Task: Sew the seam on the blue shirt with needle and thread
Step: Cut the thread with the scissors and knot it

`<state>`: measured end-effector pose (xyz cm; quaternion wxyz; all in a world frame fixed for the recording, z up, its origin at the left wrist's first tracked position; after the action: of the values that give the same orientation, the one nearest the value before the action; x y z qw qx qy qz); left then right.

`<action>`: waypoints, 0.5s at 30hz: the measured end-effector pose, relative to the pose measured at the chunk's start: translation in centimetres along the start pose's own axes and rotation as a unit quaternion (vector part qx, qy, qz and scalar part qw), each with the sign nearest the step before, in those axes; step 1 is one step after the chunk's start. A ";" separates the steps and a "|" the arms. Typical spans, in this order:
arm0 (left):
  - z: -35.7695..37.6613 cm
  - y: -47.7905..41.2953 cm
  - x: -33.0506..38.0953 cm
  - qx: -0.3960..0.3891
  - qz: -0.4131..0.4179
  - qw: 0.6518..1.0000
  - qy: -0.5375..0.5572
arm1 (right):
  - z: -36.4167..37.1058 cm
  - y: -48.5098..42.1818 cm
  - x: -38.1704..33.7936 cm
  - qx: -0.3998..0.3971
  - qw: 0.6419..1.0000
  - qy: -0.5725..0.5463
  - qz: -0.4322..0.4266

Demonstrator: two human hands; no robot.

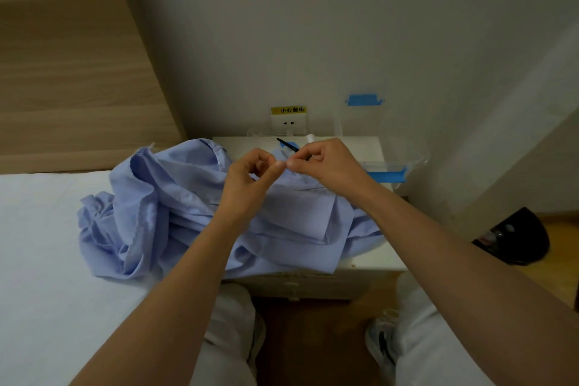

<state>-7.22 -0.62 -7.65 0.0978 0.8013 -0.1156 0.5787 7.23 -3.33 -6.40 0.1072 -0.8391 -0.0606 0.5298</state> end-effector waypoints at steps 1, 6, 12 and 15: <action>0.1 0.0 0.0 0.000 0.012 1.000 -0.020 | 0.1 0.0 -0.1 -0.005 1.000 -0.006 -0.002; 0.0 -0.5 -0.5 0.034 0.039 0.993 -0.110 | 0.1 0.3 0.1 -0.005 1.000 0.007 0.004; -1.3 -0.5 -0.6 0.088 0.032 0.991 -0.094 | 0.2 0.4 -0.1 -0.012 1.000 0.027 -0.005; -1.0 -0.2 -0.3 0.096 0.036 0.990 -0.101 | 0.4 0.6 -0.5 -0.026 0.999 0.040 -0.007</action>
<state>-8.13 -0.08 -7.62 -0.0124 0.8568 -0.0979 0.5061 6.67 -3.99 -6.27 0.0913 -0.8616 -0.0764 0.4935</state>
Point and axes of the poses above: each hand's wrist, its own y-axis away from the middle knuckle, its own z-axis out of the palm, x = y × z, the point moved 9 cm from there along -y, towards the middle knuckle, and after that the axes turned 12 degrees about -z, right-handed, at the moved point
